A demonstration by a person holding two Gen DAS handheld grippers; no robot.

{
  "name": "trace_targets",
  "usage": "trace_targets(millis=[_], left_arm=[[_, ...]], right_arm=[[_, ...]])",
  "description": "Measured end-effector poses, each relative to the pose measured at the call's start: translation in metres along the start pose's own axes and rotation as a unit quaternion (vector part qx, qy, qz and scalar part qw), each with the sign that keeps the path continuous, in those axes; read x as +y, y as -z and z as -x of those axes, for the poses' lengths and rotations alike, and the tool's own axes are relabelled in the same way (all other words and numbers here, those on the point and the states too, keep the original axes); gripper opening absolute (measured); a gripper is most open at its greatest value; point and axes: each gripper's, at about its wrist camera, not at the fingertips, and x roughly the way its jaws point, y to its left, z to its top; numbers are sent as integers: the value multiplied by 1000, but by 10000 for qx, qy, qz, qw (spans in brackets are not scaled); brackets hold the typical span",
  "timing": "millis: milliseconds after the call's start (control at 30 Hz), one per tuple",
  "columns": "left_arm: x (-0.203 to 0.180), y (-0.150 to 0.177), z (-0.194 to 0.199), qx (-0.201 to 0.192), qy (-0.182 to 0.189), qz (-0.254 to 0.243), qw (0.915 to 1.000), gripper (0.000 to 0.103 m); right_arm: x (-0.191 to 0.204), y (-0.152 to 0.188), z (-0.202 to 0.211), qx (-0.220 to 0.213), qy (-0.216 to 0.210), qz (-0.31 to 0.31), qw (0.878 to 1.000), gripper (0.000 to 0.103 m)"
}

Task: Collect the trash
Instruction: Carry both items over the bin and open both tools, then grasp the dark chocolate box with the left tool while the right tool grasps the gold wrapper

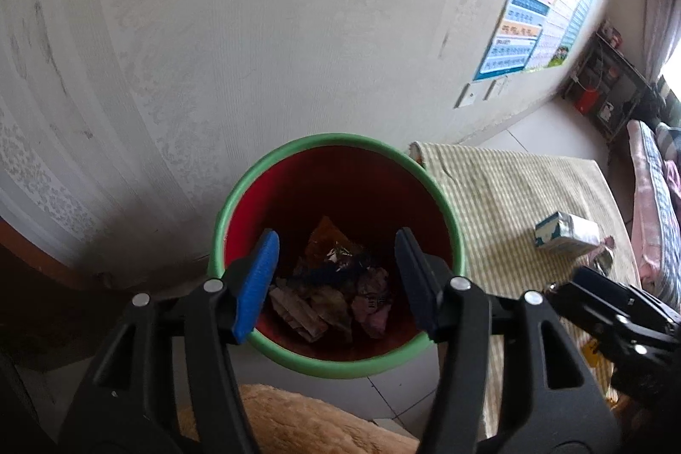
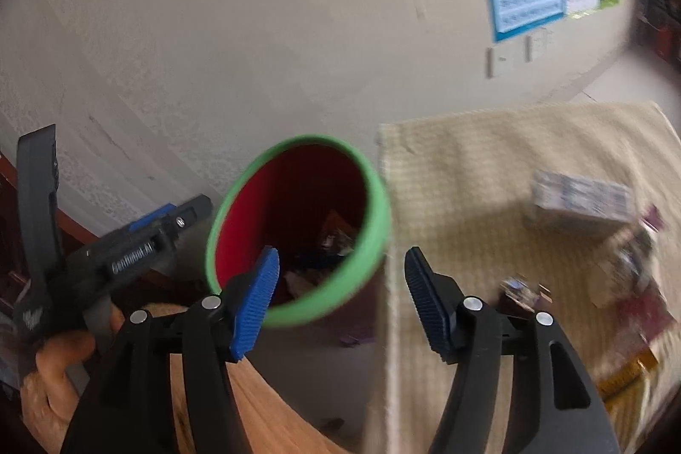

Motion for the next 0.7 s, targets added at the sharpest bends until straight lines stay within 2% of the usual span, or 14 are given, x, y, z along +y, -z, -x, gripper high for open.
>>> trace_targets(millis=[100, 200, 300, 367, 467, 500, 600, 700], left_arm=[[-16, 4, 2, 18, 145, -148, 9998, 54], [-40, 11, 3, 67, 383, -347, 9986, 55], [-74, 26, 1, 240, 690, -663, 9951, 56], [-97, 36, -2, 387, 876, -863, 9917, 56], [-131, 56, -10, 703, 1203, -1192, 9830, 56], [-138, 63, -10, 767, 1237, -1276, 9811, 56], [-158, 80, -13, 873, 1201, -1573, 9763, 57], [-167, 88, -16, 905, 1119, -1691, 9750, 61]], right_arm=[[-31, 16, 26, -19, 250, -216, 9995, 61], [-74, 37, 51, 13, 717, -579, 9957, 61], [-124, 63, 77, -29, 1118, -1221, 9862, 61], [-159, 82, 91, -66, 1405, -1782, 9739, 61], [-195, 102, 100, -43, 1560, -2477, 9562, 62], [-201, 104, 100, -19, 1540, -2583, 9537, 63], [-211, 110, 93, 69, 1391, -2782, 9504, 63], [-216, 106, 80, 178, 1324, -2806, 9505, 62]])
